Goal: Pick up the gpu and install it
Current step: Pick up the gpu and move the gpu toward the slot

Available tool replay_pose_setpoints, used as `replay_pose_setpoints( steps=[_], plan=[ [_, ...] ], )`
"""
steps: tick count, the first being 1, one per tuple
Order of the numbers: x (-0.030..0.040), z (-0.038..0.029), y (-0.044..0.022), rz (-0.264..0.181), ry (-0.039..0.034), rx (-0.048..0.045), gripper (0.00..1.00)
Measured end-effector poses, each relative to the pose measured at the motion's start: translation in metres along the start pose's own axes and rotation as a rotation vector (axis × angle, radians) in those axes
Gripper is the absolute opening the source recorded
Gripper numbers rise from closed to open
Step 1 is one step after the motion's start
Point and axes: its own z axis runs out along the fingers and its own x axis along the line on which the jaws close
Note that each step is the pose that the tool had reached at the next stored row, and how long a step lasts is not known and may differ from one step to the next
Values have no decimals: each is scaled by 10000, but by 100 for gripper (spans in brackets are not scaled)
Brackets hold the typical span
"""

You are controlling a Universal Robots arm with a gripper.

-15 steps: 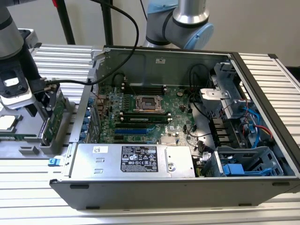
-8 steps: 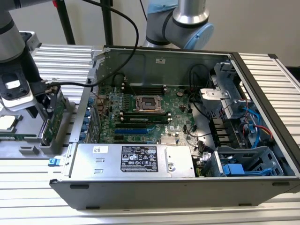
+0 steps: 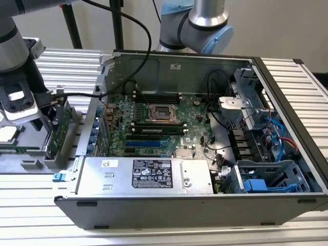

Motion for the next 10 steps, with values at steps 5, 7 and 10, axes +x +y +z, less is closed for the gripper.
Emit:
replay_pose_setpoints(
  steps=[5,7,10],
  plan=[
    [1,40,-1,0,0,0,100],
    [1,56,-1,0,-1,-1,100],
    [2,79,-2,0,-1,-1,100]
  ],
)
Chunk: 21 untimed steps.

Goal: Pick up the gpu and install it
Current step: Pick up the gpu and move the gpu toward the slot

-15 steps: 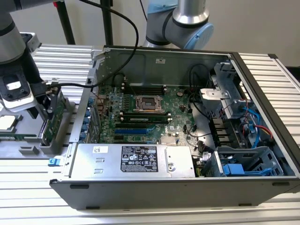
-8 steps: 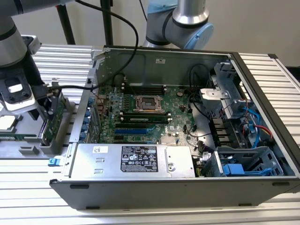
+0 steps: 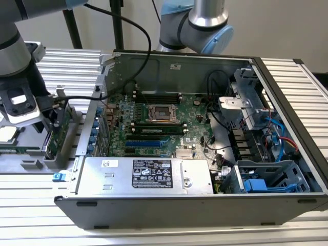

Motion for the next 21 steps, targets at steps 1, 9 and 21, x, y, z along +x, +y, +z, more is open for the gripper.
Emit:
replay_pose_setpoints(
  steps=[1,9,21],
  plan=[
    [0,8,0,0,0,0,100],
    [2,74,-2,0,0,0,100],
    [4,162,-5,0,0,2,100]
  ],
)
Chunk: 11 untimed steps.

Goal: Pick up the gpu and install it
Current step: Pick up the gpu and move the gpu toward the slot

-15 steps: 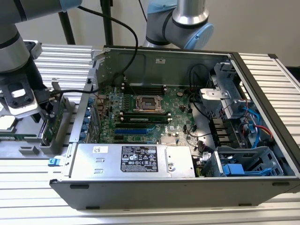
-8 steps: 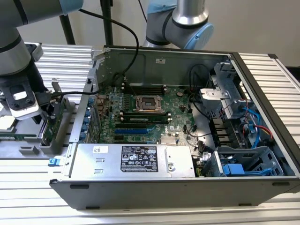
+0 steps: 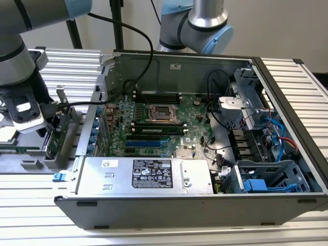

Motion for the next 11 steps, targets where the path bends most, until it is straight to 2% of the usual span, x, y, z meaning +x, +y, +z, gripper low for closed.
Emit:
replay_pose_setpoints(
  steps=[6,11],
  plan=[
    [1,39,-1,1,0,5,100],
    [1,43,-1,0,-1,7,100]
  ],
)
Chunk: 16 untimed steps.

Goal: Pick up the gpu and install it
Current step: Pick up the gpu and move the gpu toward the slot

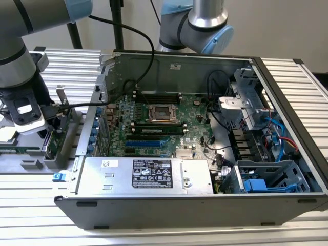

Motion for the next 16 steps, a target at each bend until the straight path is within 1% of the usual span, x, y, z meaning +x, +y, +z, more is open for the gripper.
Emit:
replay_pose_setpoints(
  steps=[5,6,16],
  plan=[
    [0,0,0,-1,0,3,100],
    [0,0,0,-2,0,4,0],
    [0,0,0,-1,-1,20,0]
  ],
)
